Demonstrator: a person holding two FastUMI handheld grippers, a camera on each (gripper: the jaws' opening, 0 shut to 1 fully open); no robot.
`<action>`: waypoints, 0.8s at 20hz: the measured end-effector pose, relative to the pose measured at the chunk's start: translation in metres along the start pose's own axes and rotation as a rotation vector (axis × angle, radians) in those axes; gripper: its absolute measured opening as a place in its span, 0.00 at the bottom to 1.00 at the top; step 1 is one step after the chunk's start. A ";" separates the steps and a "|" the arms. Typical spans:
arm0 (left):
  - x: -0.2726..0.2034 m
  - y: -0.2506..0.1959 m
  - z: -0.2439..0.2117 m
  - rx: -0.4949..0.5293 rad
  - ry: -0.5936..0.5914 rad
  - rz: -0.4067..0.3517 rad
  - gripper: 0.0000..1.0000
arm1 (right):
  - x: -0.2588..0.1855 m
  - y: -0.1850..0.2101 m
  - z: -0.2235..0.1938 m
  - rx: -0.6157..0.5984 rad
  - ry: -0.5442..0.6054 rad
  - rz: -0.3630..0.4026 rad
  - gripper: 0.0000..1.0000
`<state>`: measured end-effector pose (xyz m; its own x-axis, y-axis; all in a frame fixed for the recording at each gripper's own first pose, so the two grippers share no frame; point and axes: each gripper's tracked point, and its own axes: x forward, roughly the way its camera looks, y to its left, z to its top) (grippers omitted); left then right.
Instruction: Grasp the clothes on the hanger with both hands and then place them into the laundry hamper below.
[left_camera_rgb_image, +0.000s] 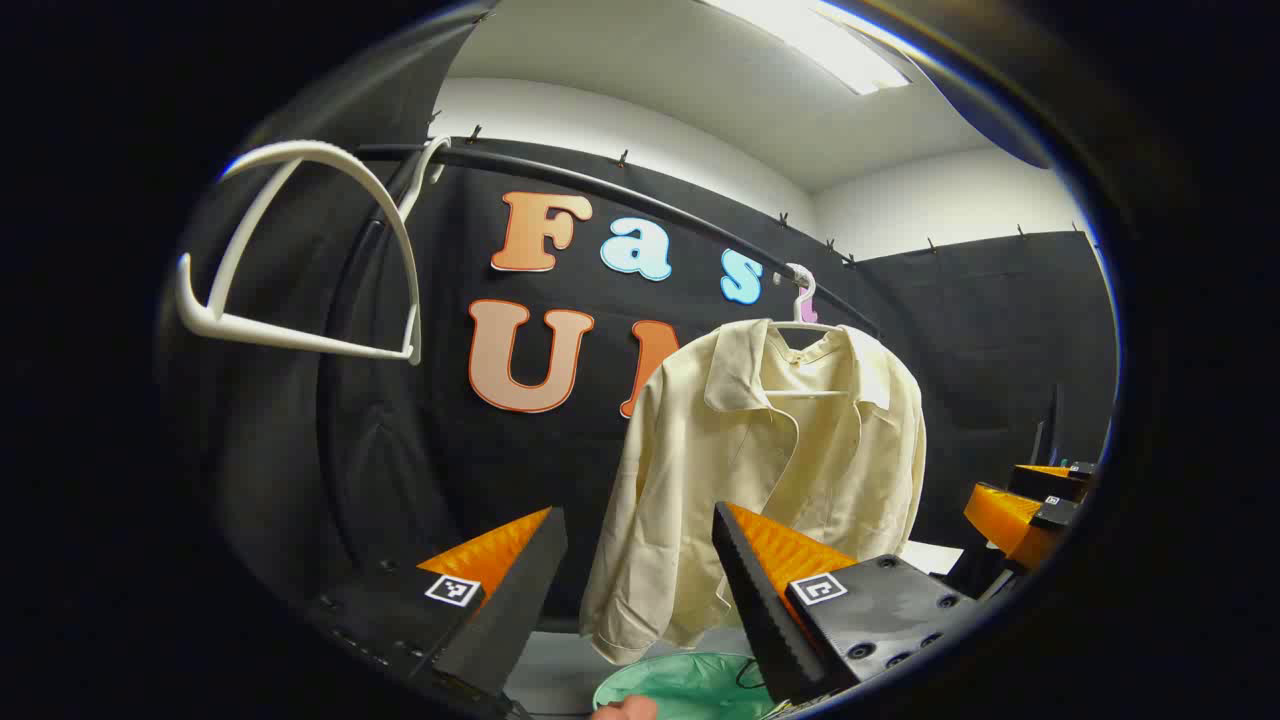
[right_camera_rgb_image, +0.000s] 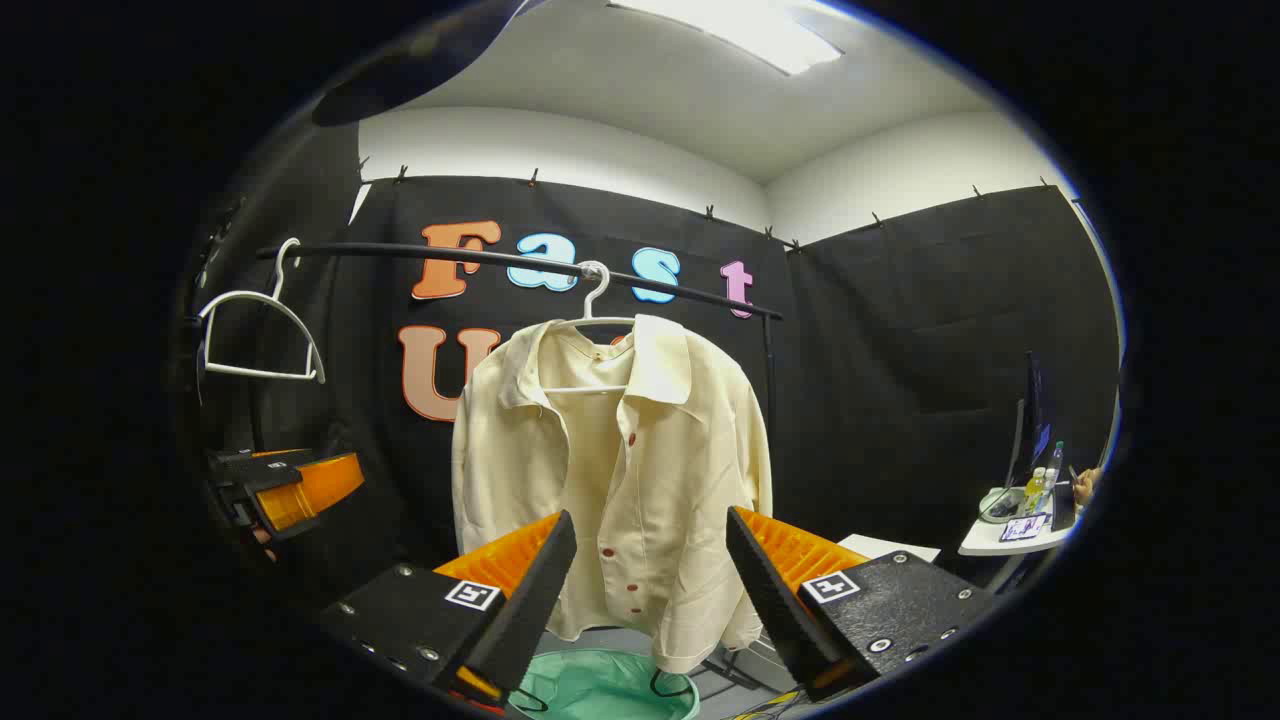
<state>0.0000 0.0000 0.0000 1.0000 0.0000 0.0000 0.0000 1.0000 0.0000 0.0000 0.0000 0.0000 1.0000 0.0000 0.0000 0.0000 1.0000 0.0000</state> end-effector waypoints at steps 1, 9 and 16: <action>0.000 0.000 -0.001 0.001 0.001 0.001 0.96 | 0.000 0.000 -0.002 0.003 0.006 0.002 0.94; 0.000 -0.007 -0.001 -0.007 -0.001 -0.022 0.96 | 0.005 -0.008 -0.002 0.011 0.007 -0.020 0.94; 0.013 -0.018 0.000 -0.015 -0.009 -0.050 0.97 | 0.010 -0.007 0.004 0.004 -0.013 -0.025 0.94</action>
<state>0.0126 -0.0182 -0.0001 0.9987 -0.0500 0.0093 0.0502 0.9986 -0.0145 0.0103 -0.0065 0.0041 0.9996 -0.0248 0.0132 0.0247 0.9997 0.0040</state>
